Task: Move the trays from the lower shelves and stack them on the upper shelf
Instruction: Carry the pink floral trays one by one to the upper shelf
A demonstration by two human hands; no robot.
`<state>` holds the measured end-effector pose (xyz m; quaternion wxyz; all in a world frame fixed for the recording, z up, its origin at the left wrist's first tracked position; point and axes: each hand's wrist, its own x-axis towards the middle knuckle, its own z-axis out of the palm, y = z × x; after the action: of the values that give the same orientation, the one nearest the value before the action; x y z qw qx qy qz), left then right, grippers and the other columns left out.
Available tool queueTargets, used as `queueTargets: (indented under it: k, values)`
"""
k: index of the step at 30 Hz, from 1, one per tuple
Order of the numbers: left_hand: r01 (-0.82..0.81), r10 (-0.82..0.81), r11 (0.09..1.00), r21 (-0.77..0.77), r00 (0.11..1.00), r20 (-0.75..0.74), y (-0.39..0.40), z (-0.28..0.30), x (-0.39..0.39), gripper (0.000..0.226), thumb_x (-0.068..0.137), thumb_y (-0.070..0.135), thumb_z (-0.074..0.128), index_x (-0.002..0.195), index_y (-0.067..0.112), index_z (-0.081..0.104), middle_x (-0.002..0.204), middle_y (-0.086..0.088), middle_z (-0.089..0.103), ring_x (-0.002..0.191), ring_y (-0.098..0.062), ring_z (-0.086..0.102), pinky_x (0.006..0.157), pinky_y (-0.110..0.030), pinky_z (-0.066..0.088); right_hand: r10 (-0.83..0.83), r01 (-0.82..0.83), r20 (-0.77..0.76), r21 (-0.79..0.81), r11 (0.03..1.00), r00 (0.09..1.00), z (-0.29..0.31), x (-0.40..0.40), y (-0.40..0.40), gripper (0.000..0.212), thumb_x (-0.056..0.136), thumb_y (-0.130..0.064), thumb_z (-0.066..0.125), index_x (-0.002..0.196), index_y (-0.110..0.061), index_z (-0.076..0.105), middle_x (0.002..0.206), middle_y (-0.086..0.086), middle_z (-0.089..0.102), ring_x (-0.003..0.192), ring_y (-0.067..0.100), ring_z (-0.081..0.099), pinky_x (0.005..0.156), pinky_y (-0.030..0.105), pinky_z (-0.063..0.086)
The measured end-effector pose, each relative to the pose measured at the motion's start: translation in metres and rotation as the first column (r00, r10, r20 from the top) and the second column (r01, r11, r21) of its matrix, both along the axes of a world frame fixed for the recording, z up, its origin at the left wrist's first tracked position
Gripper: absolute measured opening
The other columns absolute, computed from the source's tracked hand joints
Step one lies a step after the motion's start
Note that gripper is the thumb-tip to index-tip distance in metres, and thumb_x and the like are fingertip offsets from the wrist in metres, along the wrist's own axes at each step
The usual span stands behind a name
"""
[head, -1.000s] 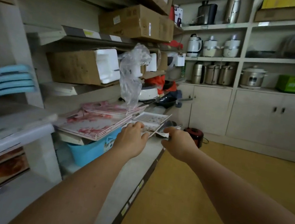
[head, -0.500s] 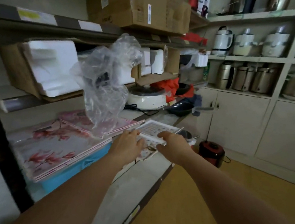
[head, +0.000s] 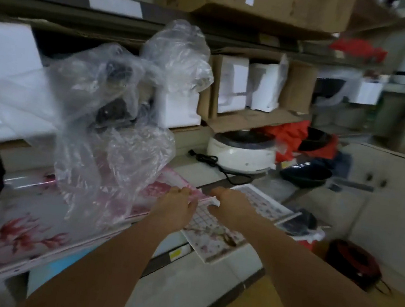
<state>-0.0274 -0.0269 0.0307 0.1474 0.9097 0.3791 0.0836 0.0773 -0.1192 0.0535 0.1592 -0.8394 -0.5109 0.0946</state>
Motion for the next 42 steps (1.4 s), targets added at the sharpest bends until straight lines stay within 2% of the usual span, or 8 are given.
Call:
queueTargets:
  k: [4, 8, 16, 20, 31, 37, 42]
  values:
    - [-0.174, 0.173, 0.985, -0.011, 0.985, -0.006, 0.009, -0.008, 0.02, 0.047, 0.1, 0.035, 0.037, 0.142, 0.015, 0.034, 0.145, -0.013, 0.038, 0.131, -0.03, 0.041, 0.107, -0.037, 0.035, 0.178, -0.179, 0.031, 0.007, 0.984, 0.983, -0.007, 0.037, 0.028, 0.04, 0.095, -0.021, 0.052, 0.134, -0.012, 0.051, 0.13, 0.008, 0.058, 0.12, 0.022, 0.054, 0.092, 0.024, 0.04]
    - [-0.323, 0.323, 0.946, -0.012, 0.946, -0.013, 0.008, -0.009, 0.034, 0.048, 0.099, 0.035, 0.037, 0.143, 0.017, 0.036, 0.145, -0.012, 0.041, 0.131, -0.031, 0.042, 0.108, -0.039, 0.036, 0.326, -0.326, 0.0, -0.014, 0.945, 0.945, -0.01, 0.065, 0.044, 0.045, 0.095, -0.024, 0.054, 0.139, -0.016, 0.046, 0.137, 0.008, 0.053, 0.124, 0.023, 0.051, 0.095, 0.024, 0.041]
    - [-0.497, 0.497, 0.868, 0.025, 0.863, -0.096, -0.006, 0.0, 0.049, 0.046, 0.1, 0.031, 0.038, 0.142, 0.012, 0.037, 0.14, -0.02, 0.044, 0.127, -0.035, 0.044, 0.105, -0.038, 0.036, 0.486, -0.488, -0.07, -0.027, 0.872, 0.871, -0.02, 0.09, 0.063, 0.046, 0.095, -0.02, 0.053, 0.14, -0.013, 0.046, 0.14, 0.011, 0.049, 0.126, 0.025, 0.049, 0.099, 0.028, 0.04]
    - [-0.534, 0.532, 0.845, 0.028, 0.835, -0.143, -0.001, -0.01, 0.048, 0.046, 0.1, 0.033, 0.038, 0.142, 0.013, 0.036, 0.139, -0.02, 0.043, 0.127, -0.035, 0.044, 0.104, -0.041, 0.037, 0.527, -0.532, -0.104, -0.035, 0.846, 0.844, -0.027, 0.093, 0.075, 0.045, 0.096, -0.023, 0.053, 0.139, -0.012, 0.046, 0.139, 0.011, 0.051, 0.125, 0.026, 0.049, 0.101, 0.031, 0.041]
    - [-0.519, 0.517, 0.852, 0.065, 0.816, -0.259, 0.032, -0.028, 0.056, 0.052, 0.099, 0.038, 0.039, 0.144, 0.014, 0.032, 0.14, -0.017, 0.041, 0.129, -0.033, 0.04, 0.106, -0.043, 0.035, 0.581, -0.587, -0.097, -0.043, 0.808, 0.808, -0.05, 0.101, 0.105, 0.039, 0.092, -0.013, 0.055, 0.131, -0.013, 0.053, 0.129, 0.009, 0.057, 0.117, 0.025, 0.054, 0.084, 0.023, 0.04]
    - [-0.563, 0.555, 0.824, 0.066, 0.779, -0.292, 0.031, -0.035, 0.062, 0.051, 0.099, 0.039, 0.036, 0.143, 0.014, 0.032, 0.138, -0.017, 0.043, 0.128, -0.034, 0.041, 0.106, -0.043, 0.034, 0.633, -0.64, -0.096, -0.098, 0.762, 0.768, -0.052, 0.105, 0.12, 0.046, 0.094, -0.016, 0.054, 0.139, -0.013, 0.045, 0.137, 0.011, 0.051, 0.123, 0.026, 0.05, 0.096, 0.03, 0.042]
    - [-0.541, 0.554, 0.826, 0.158, 0.728, -0.405, 0.033, -0.041, 0.061, 0.043, 0.101, 0.034, 0.031, 0.139, 0.015, 0.037, 0.135, -0.013, 0.049, 0.123, -0.03, 0.047, 0.104, -0.04, 0.033, 0.672, -0.678, -0.103, -0.167, 0.716, 0.734, -0.063, 0.108, 0.123, 0.046, 0.095, -0.013, 0.05, 0.141, -0.014, 0.043, 0.138, 0.012, 0.05, 0.122, 0.027, 0.049, 0.098, 0.03, 0.041]
